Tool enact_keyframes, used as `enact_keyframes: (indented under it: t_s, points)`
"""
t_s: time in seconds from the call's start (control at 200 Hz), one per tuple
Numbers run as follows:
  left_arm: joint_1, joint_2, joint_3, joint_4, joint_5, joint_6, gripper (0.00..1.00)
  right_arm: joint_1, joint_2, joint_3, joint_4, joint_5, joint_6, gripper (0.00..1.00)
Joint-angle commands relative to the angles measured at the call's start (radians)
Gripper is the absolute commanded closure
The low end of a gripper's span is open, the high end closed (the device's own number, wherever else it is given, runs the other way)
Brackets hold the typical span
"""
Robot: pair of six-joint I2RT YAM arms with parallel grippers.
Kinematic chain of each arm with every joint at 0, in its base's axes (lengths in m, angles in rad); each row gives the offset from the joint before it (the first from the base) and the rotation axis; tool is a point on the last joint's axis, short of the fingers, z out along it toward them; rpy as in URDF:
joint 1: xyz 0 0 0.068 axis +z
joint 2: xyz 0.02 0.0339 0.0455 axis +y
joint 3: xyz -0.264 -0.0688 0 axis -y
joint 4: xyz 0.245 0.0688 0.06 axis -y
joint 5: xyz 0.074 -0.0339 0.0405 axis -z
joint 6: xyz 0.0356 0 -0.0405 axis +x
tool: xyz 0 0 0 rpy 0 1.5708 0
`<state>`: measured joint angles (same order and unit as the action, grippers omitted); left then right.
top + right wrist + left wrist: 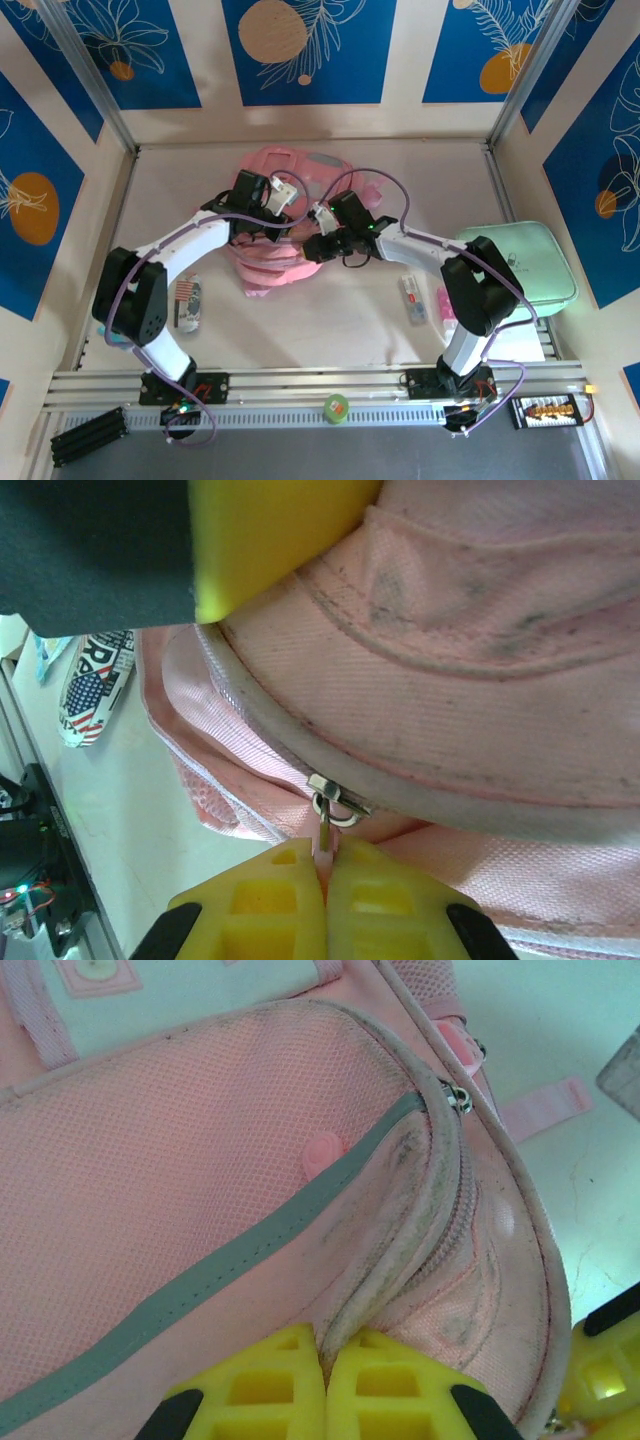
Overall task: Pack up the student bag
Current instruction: Unzip the student bag at the top-center of the table.
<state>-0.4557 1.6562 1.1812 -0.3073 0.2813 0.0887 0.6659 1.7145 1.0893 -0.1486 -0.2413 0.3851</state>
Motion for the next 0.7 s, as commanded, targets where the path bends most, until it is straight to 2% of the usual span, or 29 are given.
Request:
enact_keyframes:
  t_s: [0.0,0.1,0.2,0.34,0.435,0.575,0.695]
  points:
    - [-0.008,0.018,0.024,0.163,0.029,-0.067,1.0,0.037,-0.036,-0.04,0.069,-0.043,0.069,0.98]
    - [-0.007,0.014,0.02,0.16,0.037,-0.062,1.0,0.03,-0.069,-0.075,0.086,-0.009,0.088,0.97]
    - [-0.007,-0.002,0.012,0.149,0.03,-0.036,1.0,-0.009,-0.133,-0.135,0.117,0.006,0.134,0.89]
    - [-0.008,-0.044,-0.025,0.17,0.046,0.01,1.0,-0.098,-0.241,-0.234,0.197,-0.026,0.232,0.6]
    - [-0.007,-0.075,-0.052,0.196,0.073,0.037,1.0,-0.161,-0.256,-0.242,0.189,-0.064,0.313,0.45]
    - [-0.009,-0.104,-0.072,0.215,0.094,0.068,1.0,-0.237,-0.216,-0.216,0.19,-0.124,0.483,0.38]
    - [-0.01,-0.113,-0.078,0.213,0.104,0.084,1.0,-0.274,-0.159,-0.193,0.272,-0.197,0.632,0.35]
